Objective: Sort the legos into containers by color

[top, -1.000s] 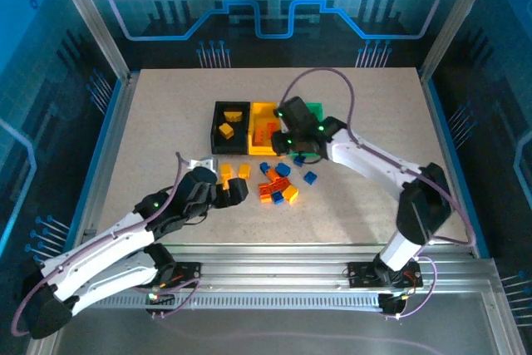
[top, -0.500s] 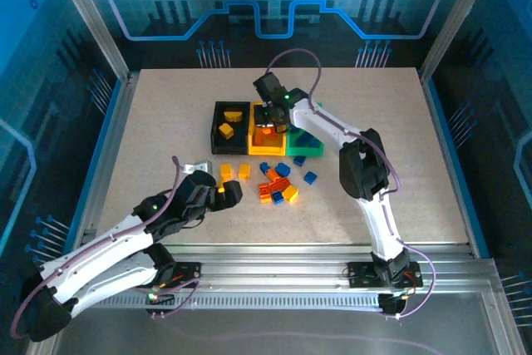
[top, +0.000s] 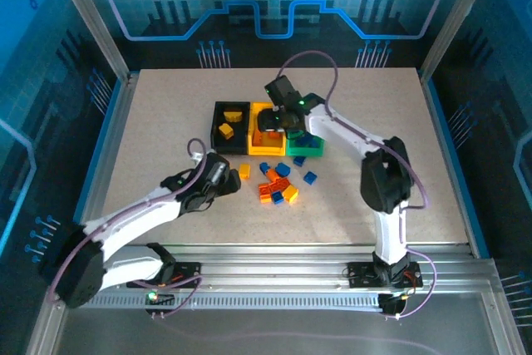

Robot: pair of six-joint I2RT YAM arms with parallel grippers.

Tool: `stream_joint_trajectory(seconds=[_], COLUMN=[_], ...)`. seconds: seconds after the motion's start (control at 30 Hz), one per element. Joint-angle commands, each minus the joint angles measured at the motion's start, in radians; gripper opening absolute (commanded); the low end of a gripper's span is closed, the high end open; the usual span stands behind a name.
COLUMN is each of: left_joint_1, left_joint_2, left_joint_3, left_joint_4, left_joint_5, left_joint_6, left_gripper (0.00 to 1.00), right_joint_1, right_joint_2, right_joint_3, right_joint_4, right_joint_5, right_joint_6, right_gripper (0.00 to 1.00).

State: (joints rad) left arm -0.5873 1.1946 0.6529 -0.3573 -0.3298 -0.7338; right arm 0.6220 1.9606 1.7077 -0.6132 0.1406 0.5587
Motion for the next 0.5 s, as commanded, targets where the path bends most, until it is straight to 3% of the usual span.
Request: stream_joint_trajectory(seconds=[0.0, 0.27, 0.47], left_joint_1=[0.049, 0.087, 0.097], left_joint_2=[0.117, 0.388, 0.452], left_joint_3=[0.052, 0.174, 0.197], left_joint_4=[0.115, 0.198, 0.176], left_joint_5=[-0.03, -0.089, -0.114], left_joint_6=[0.058, 0.127, 0.132], left_gripper=[0.81, 0.71, 0.51], right_joint_1=[0.022, 0.033, 0.035], right_joint_2=[-0.137, -0.348, -0.45], right_joint_3=[-0.129, -0.383, -0.48], right_joint_4=[0.087, 0.148, 0.156], right_joint_5=[-0.021, -0.027, -0.004], right_joint_6=[0.024, 0.053, 0.058], right_gripper=[0.6, 0.6, 0.6])
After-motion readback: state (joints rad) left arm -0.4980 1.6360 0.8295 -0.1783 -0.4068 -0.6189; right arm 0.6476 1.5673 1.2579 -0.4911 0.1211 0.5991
